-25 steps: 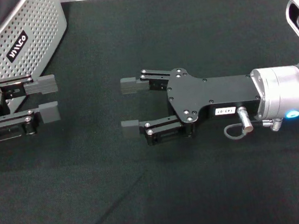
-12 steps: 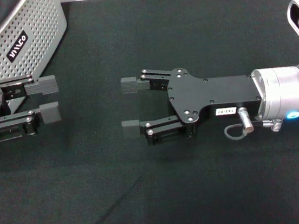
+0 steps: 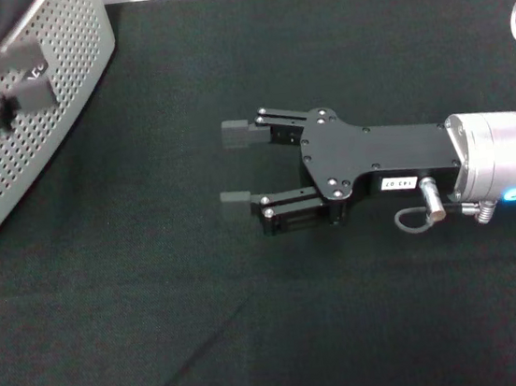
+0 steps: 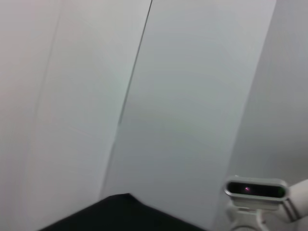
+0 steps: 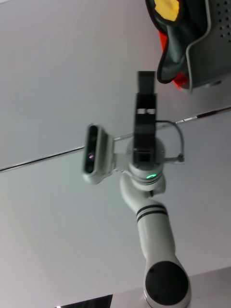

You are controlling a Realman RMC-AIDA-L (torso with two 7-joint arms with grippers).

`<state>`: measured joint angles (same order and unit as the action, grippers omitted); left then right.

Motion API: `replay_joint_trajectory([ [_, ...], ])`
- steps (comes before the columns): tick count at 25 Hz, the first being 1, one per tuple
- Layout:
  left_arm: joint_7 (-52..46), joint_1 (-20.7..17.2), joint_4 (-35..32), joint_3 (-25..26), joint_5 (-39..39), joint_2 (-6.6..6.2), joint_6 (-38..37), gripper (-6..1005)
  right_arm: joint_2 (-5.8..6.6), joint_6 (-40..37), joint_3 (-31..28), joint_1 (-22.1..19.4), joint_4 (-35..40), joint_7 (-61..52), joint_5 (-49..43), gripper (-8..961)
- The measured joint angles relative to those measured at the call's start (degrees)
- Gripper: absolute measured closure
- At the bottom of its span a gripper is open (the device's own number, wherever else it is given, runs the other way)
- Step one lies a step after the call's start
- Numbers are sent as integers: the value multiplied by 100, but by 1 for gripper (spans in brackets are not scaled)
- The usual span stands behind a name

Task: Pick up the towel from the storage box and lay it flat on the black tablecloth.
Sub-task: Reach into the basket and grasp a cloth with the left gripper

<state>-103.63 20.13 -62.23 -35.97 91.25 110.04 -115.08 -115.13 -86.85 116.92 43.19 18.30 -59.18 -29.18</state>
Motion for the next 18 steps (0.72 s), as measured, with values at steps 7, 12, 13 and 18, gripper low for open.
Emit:
replay_joint_trajectory([
  [7, -1919, 84, -3923, 314, 1802, 270, 803, 375, -2, 19, -124, -23, -30, 59, -61, 82],
  [12, -2704, 573, -5506, 333, 3632, 241, 965, 375, -15, 135, -180, -109, -27, 163, -62, 82],
  [13, -2775, 658, -5496, 335, 3839, 201, 967, 375, -16, 152, -185, -130, -21, 170, -63, 82],
  [18, -2803, 874, -5396, 119, 5426, 36, 1020, 376, -17, 272, -235, -119, -5, 231, -62, 82],
])
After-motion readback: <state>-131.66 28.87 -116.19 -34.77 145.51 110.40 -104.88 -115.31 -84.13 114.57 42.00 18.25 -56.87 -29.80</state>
